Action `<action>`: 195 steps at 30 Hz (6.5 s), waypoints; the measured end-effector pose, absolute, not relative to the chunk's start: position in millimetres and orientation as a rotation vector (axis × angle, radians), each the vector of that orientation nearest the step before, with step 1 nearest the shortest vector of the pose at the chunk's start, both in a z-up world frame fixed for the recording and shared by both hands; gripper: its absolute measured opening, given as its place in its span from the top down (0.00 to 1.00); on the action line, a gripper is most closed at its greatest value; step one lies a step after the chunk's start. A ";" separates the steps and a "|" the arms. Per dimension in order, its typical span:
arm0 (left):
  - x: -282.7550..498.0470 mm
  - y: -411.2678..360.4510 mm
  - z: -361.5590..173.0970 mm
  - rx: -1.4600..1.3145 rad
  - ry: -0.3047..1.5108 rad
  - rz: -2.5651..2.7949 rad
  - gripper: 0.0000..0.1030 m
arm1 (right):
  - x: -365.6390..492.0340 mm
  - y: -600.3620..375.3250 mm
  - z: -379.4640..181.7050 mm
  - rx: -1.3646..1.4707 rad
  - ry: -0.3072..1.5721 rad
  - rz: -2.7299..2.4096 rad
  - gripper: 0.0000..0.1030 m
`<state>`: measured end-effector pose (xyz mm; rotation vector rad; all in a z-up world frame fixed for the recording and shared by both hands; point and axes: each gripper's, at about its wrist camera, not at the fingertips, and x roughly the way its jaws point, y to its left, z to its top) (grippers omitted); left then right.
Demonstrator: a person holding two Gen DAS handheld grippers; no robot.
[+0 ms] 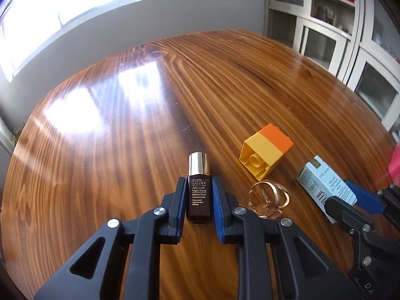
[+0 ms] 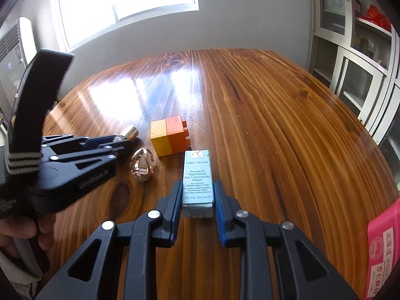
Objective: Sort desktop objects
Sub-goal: 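Carry the serum bottle in the left tool while the right tool carries the pale blue box to the tin, then open the left tool over the tin while the right tool releases the pale blue box inside, then move both tools back over the orange-yellow brick and gold ring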
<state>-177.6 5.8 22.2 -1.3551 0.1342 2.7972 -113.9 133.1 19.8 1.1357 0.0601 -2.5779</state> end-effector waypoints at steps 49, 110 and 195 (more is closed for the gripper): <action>-60.2 297.3 113.5 -0.925 0.356 2.509 0.79 | 53.8 382.5 90.1 0.791 -0.487 -2.906 0.72; -49.1 318.4 119.4 -0.915 0.317 2.511 0.33 | 74.4 426.5 88.8 0.790 -0.564 -3.048 0.28; -89.9 68.8 54.6 -1.241 0.086 2.799 0.33 | 16.4 252.8 56.1 1.000 -0.210 -2.754 0.23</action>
